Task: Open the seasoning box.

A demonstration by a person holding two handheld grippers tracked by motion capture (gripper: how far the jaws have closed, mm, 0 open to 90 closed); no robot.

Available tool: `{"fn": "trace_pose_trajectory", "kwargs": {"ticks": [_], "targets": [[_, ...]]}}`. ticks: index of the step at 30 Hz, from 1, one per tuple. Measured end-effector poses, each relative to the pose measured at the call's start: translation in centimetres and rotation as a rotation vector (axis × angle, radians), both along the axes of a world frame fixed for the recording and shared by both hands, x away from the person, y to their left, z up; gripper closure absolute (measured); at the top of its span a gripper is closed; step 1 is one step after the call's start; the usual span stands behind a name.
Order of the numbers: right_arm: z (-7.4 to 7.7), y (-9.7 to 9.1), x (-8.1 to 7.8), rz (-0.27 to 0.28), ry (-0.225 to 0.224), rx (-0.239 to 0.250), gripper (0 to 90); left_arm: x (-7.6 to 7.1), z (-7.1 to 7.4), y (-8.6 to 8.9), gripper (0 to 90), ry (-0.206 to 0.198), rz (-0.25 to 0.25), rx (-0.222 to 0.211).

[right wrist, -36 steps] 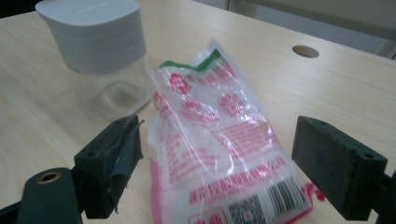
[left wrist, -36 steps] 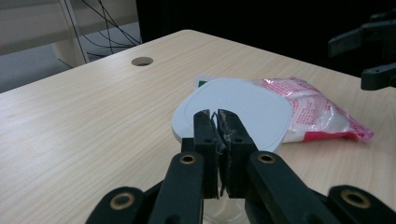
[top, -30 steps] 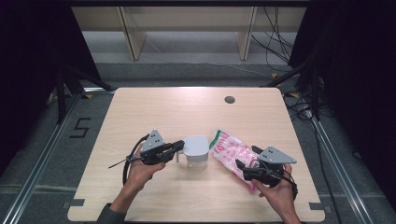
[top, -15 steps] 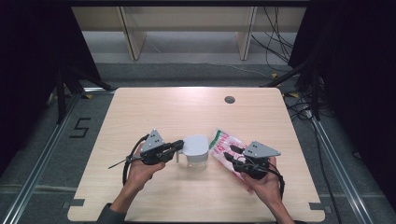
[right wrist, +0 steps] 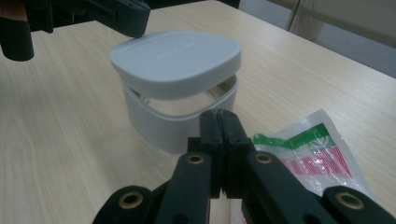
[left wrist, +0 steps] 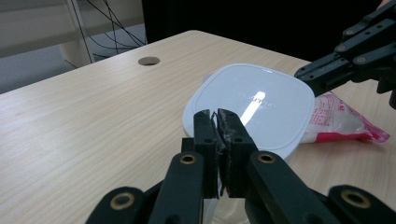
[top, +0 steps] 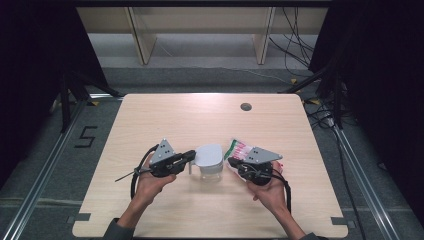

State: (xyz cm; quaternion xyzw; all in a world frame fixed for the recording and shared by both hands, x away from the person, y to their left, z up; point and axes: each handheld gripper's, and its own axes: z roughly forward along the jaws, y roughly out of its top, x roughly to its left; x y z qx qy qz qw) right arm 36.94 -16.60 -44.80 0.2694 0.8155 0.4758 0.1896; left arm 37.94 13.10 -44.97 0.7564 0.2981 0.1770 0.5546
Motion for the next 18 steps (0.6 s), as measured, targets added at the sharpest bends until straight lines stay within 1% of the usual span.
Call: {"fn": "trace_pose_trajectory", "kwargs": {"ticks": [1,2,3,4,5,6,7,9,10,11,12,13,14,16,17,18], "targets": [[0.0,0.1,0.0,0.004,0.003,-0.007,90.0,0.0,0.0,0.0,86.2,-0.001,0.0,0.0],[0.0,0.1,0.1,0.001,-0.01,-0.007,90.0,0.0,0.0,0.0,86.3,-0.001,-0.001,0.002],[-0.1,0.2,0.2,0.0,-0.016,0.004,90.0,0.0,0.0,0.0,86.3,-0.001,-0.001,0.005],[0.0,0.2,0.2,0.007,-0.013,-0.004,90.0,-0.1,0.0,0.0,86.3,-0.001,0.004,0.01],[-0.1,0.3,0.2,0.007,-0.001,0.004,90.0,0.0,0.0,0.0,86.3,-0.002,0.001,0.005],[0.0,0.3,0.3,0.021,0.005,-0.003,90.0,0.0,0.0,0.1,86.3,-0.003,-0.002,0.005],[0.0,0.3,0.4,0.017,-0.013,-0.004,90.0,-0.1,0.0,0.0,86.5,-0.005,0.002,0.009],[0.0,0.5,0.3,0.009,-0.002,0.003,90.0,-0.1,0.0,0.0,86.7,-0.006,-0.004,0.008],[0.1,0.7,0.3,0.026,0.006,-0.004,90.0,-0.1,0.0,0.0,86.7,-0.007,-0.004,0.009],[0.1,0.7,0.3,0.026,0.006,-0.004,90.0,-0.1,0.0,0.0,86.8,-0.007,-0.004,0.009],[0.3,0.9,0.3,0.029,-0.003,-0.015,90.0,-0.1,0.0,0.0,86.7,-0.004,0.002,0.009],[0.3,0.9,0.3,0.029,-0.003,-0.015,90.0,-0.1,0.0,0.0,86.8,-0.004,0.002,0.009],[0.3,1.2,0.4,0.032,-0.028,-0.018,90.0,-0.1,0.0,0.0,87.1,-0.006,0.0,0.012],[0.5,1.3,0.3,0.035,-0.016,-0.026,90.0,0.0,0.0,0.0,87.3,-0.006,0.001,0.01],[0.5,1.4,0.5,0.053,-0.023,-0.03,90.0,0.0,0.0,0.1,87.3,-0.013,0.0,0.016],[0.5,1.4,0.5,0.048,-0.026,-0.029,90.0,-0.1,0.0,0.1,87.2,-0.007,0.003,0.014]]}}
